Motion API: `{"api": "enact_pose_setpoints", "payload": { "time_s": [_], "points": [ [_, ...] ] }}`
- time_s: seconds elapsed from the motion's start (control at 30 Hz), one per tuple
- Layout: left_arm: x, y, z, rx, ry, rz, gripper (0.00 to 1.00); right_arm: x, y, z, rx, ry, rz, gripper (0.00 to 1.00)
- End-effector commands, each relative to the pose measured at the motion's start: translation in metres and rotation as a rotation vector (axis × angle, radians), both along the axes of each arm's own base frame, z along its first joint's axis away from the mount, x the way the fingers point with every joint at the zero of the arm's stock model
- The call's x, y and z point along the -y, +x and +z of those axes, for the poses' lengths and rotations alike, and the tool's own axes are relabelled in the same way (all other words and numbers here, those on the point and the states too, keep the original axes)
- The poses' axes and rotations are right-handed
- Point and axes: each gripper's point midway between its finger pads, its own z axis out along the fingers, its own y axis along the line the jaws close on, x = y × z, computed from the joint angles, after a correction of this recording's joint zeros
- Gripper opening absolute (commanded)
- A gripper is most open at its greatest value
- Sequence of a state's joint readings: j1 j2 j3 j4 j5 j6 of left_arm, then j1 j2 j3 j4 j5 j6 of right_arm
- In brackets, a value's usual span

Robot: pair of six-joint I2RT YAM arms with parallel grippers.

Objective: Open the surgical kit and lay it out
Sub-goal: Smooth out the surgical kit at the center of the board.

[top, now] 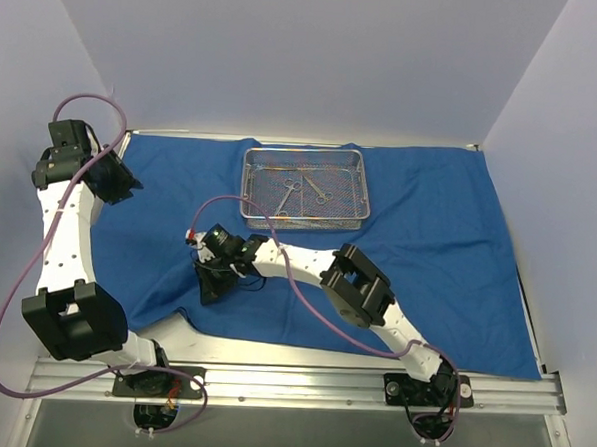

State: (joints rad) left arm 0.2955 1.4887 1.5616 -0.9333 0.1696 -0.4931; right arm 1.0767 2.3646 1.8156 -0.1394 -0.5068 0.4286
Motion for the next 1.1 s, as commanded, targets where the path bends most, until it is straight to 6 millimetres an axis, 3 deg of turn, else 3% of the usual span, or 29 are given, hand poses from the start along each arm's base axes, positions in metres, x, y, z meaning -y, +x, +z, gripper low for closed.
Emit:
{"api": "enact_pose_setpoints", "payload": {
  "time_s": [0.0, 0.13, 0.23, 0.3, 0.4, 0.47, 0.53, 0.57, 0.63, 0.67, 0.77, 0.8, 0.83, 0.93, 1.0, 1.03, 1.07],
  "points": [
    [-0.002, 0.005, 0.012, 0.048, 0.024, 0.005, 0.43, 0.007, -0.045, -0.026, 0.007, -0.103, 0.143, 0.0],
    [-0.004, 0.008, 0.007, 0.037, 0.031, 0.002, 0.42, 0.025, -0.088, -0.03, 0.027, -0.178, 0.266, 0.0],
    [-0.009, 0.009, 0.003, 0.017, 0.046, 0.009, 0.42, 0.031, -0.109, -0.009, 0.028, -0.162, 0.307, 0.0],
    [-0.01, 0.01, 0.002, 0.009, 0.051, 0.016, 0.43, 0.027, -0.107, 0.014, 0.052, -0.122, 0.293, 0.0],
    [-0.011, 0.015, -0.001, 0.013, 0.051, 0.018, 0.47, 0.022, -0.086, 0.034, 0.089, -0.088, 0.232, 0.0],
    [-0.009, 0.02, -0.006, 0.001, 0.049, 0.004, 0.46, 0.02, -0.054, 0.049, 0.118, -0.067, 0.154, 0.0],
    [-0.004, 0.027, -0.007, -0.007, 0.052, -0.014, 0.45, 0.014, -0.025, 0.082, 0.144, 0.003, 0.062, 0.0],
    [-0.001, 0.029, -0.008, -0.007, 0.051, -0.021, 0.45, 0.02, 0.002, 0.101, 0.158, 0.035, -0.001, 0.0],
    [0.0, 0.039, -0.011, -0.01, 0.043, -0.027, 0.43, 0.028, 0.037, 0.13, 0.192, 0.057, -0.088, 0.0],
    [0.005, 0.044, -0.012, -0.005, 0.033, -0.037, 0.41, 0.045, 0.068, 0.136, 0.207, 0.04, -0.161, 0.0],
    [0.013, 0.062, -0.021, 0.013, -0.003, -0.065, 0.35, 0.086, 0.113, 0.143, 0.214, -0.012, -0.28, 0.0],
    [0.016, 0.068, -0.025, 0.015, -0.019, -0.074, 0.31, 0.114, 0.141, 0.141, 0.207, -0.036, -0.35, 0.0],
    [0.017, 0.077, -0.034, 0.007, -0.036, -0.085, 0.24, 0.131, 0.153, 0.136, 0.205, -0.058, -0.379, 0.0],
    [0.027, 0.098, -0.034, 0.068, -0.053, -0.135, 0.26, 0.184, 0.184, 0.118, 0.188, -0.128, -0.449, 0.0],
    [0.032, 0.107, -0.03, 0.086, -0.023, -0.152, 0.28, 0.217, 0.204, 0.121, 0.195, -0.146, -0.529, 0.0],
    [0.033, 0.114, -0.042, 0.063, -0.015, -0.159, 0.28, 0.23, 0.212, 0.121, 0.195, -0.15, -0.569, 0.0],
    [0.033, 0.122, -0.037, 0.076, 0.001, -0.169, 0.28, 0.241, 0.223, 0.133, 0.21, -0.126, -0.634, 0.0]
  ]
}}
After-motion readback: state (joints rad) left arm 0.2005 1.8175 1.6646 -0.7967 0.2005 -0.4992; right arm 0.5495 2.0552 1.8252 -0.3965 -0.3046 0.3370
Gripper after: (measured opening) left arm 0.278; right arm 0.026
